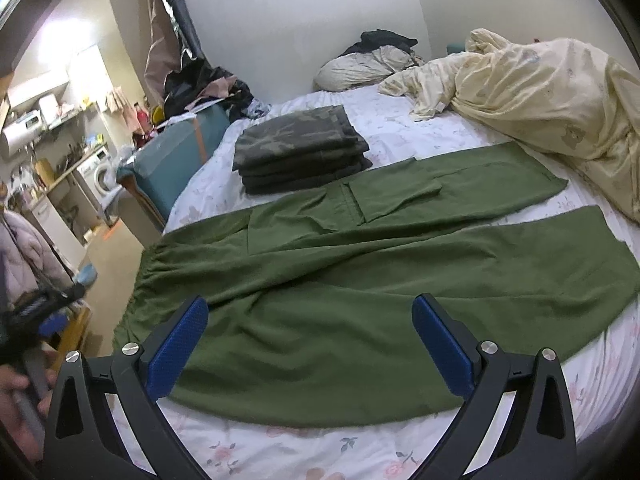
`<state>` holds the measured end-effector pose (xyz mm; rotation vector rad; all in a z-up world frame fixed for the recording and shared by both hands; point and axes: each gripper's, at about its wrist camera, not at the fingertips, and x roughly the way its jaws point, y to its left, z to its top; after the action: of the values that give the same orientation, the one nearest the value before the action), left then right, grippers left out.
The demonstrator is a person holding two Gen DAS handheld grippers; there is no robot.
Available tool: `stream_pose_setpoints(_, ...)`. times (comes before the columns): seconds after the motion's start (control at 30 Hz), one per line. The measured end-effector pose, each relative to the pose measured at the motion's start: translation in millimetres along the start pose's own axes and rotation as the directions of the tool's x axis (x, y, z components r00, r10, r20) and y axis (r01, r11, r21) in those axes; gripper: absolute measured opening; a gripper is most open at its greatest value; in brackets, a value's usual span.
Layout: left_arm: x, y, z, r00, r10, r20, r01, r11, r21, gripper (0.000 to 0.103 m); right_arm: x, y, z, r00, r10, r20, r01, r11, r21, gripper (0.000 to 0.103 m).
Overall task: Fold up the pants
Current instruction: 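Grasp the elastic waistband with the left tool while the right tool grasps a pant leg hem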
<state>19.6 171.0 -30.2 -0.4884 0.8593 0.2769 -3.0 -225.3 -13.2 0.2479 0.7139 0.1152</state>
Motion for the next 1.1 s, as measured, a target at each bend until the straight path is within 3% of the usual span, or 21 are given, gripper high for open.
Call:
stream_pose_setpoints(0.1, 19.5, 53.1, 8.5, 0.998, 0.056, -0.043, -0.063, 0.979, -0.194, 0.102, -0.8, -10.5, 0.4, 1.000, 0.014, -0.024, -0.013, 0.999, 0.039, 0.103)
stream_pose_setpoints(0.27, 58.8, 113.8, 4.0, 0.988, 0.103, -0.113, -0.141, 0.895, -0.423, 0.102, 7.2, -24.8, 3.5, 0.995, 0.076, -0.059, -0.066, 0.987, 0.149, 0.103)
stream_pose_setpoints(0.33, 74.7, 120.9, -3.0, 0.986, 0.109, -0.124, -0.153, 0.881, -0.449, 0.101, 10.3, -26.9, 6.5, 0.994, 0.095, -0.061, -0.083, 0.982, 0.169, 0.103)
stream_pose_setpoints(0.5, 123.0, 118.4, -21.4, 0.987, 0.019, -0.157, -0.099, 0.851, -0.516, 0.093, 13.3, -35.3, 6.5, 0.994, 0.082, -0.067, -0.068, 0.979, 0.193, 0.103)
stream_pose_setpoints(0.6, 140.5, 110.3, -25.5, 0.988, -0.011, -0.154, -0.074, 0.842, -0.535, 0.077, 15.4, -45.9, 3.6, 0.993, 0.076, -0.085, -0.054, 0.972, 0.228, 0.103)
stream_pose_setpoints(0.67, 142.9, 105.9, -24.8, 0.986, 0.013, -0.166, -0.099, 0.849, -0.520, 0.044, 15.4, -49.3, 3.7, 0.995, 0.057, -0.086, -0.035, 0.971, 0.234, 0.103)
stream_pose_setpoints(0.7, 138.3, 102.4, -22.1, 0.988, 0.033, -0.150, -0.105, 0.855, -0.507, 0.039, 15.8, -51.2, 3.9, 0.995, 0.048, -0.085, -0.026, 0.971, 0.237, 0.103)
stream_pose_setpoints(0.73, 134.6, 98.9, -20.1, 0.989, 0.045, -0.141, -0.110, 0.863, -0.493, 0.022, 15.6, -52.3, 3.6, 0.995, 0.044, -0.085, -0.022, 0.970, 0.240, 0.103)
stream_pose_setpoints(0.77, 128.6, 93.5, -16.5, 0.989, 0.063, -0.132, -0.118, 0.872, -0.474, 0.014, 16.0, -54.1, 3.6, 0.995, 0.043, -0.086, -0.020, 0.969, 0.247, 0.103)
stream_pose_setpoints(0.93, 88.0, 62.7, 9.0, 0.995, 0.098, -0.035, -0.104, 0.929, -0.355, 0.008, 19.3, -55.6, 4.0, 0.994, 0.059, -0.096, -0.032, 0.963, 0.267, 0.103)
stream_pose_setpoints(1.1, 70.8, 27.1, 36.8, 0.987, 0.142, -0.069, -0.152, 0.974, -0.167, 0.008, 28.3, -63.5, -1.7, 0.981, 0.125, -0.146, -0.070, 0.940, 0.334, 0.103)
